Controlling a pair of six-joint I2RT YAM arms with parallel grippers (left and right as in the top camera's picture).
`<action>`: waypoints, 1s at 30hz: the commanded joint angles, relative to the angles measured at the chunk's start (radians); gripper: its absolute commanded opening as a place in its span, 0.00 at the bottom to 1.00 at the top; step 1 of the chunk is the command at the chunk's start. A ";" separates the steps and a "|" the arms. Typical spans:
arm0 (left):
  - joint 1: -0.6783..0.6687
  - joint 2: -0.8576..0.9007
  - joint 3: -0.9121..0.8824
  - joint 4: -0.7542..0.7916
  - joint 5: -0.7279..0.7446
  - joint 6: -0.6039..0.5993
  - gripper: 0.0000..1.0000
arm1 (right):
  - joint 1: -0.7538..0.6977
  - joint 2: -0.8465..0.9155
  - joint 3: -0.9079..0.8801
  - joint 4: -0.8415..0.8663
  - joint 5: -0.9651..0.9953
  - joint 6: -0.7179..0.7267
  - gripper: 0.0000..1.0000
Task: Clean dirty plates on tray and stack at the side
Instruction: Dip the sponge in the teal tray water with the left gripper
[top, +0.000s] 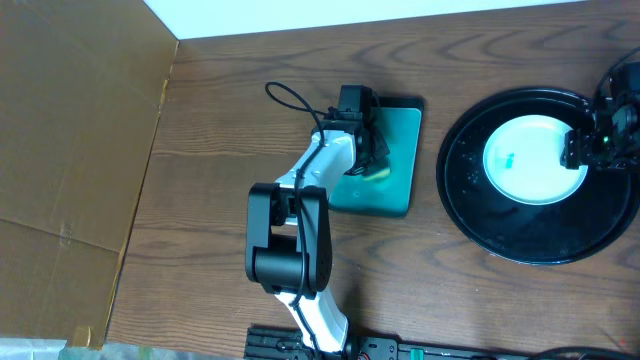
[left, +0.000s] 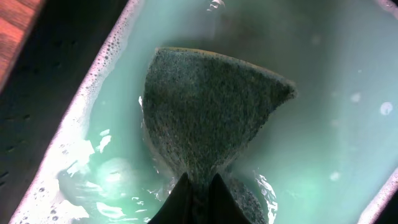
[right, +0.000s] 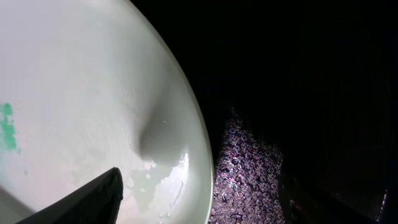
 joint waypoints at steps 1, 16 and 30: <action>-0.001 0.040 -0.005 -0.010 -0.012 0.018 0.07 | 0.014 0.015 0.004 0.009 -0.005 -0.015 0.77; -0.002 -0.259 0.000 -0.075 0.026 0.017 0.07 | 0.014 0.015 0.004 0.048 -0.041 -0.015 0.67; -0.020 -0.308 0.000 -0.095 0.134 0.026 0.07 | 0.021 0.015 0.004 0.055 -0.042 -0.026 0.01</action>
